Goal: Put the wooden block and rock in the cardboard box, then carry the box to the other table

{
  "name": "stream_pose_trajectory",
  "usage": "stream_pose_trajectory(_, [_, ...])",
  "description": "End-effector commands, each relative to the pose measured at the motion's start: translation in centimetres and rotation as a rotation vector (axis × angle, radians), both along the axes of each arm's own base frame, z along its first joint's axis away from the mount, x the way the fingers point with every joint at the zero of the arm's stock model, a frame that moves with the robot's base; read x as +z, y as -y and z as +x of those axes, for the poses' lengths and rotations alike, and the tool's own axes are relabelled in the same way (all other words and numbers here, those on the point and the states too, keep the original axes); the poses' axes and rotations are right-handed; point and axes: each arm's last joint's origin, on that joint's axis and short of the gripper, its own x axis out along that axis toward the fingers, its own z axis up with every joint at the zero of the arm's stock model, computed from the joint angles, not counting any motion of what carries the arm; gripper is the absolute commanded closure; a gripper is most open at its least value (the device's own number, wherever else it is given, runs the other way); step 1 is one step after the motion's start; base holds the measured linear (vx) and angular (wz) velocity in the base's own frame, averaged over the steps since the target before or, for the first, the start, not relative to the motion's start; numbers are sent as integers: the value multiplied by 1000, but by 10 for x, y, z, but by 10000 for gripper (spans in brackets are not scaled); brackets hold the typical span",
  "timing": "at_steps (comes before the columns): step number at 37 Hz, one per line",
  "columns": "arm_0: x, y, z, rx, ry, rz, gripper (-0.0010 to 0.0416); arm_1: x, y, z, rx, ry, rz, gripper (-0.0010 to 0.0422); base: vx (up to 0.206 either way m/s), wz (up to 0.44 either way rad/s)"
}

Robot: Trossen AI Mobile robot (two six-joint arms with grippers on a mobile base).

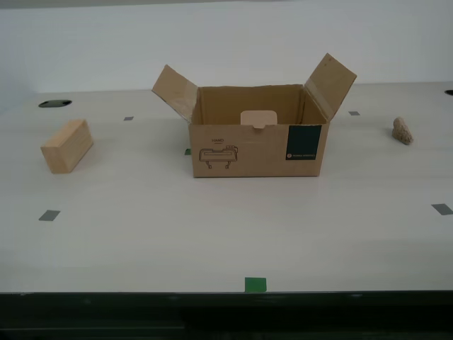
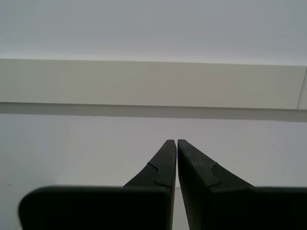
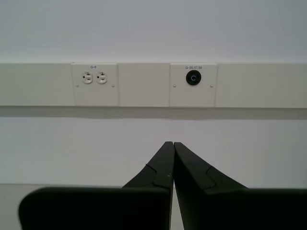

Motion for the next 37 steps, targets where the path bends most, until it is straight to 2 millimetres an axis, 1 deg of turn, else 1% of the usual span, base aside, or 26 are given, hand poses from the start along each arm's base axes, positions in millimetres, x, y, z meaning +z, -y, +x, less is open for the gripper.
stream_pose_trajectory(1, [0,0,0,0,3,0,406,1,0,0,-1,5,1,412,0,0])
stream_pose_trajectory(37, [0,0,0,0,3,1,406,1,0,0,-1,5,1,412,0,0])
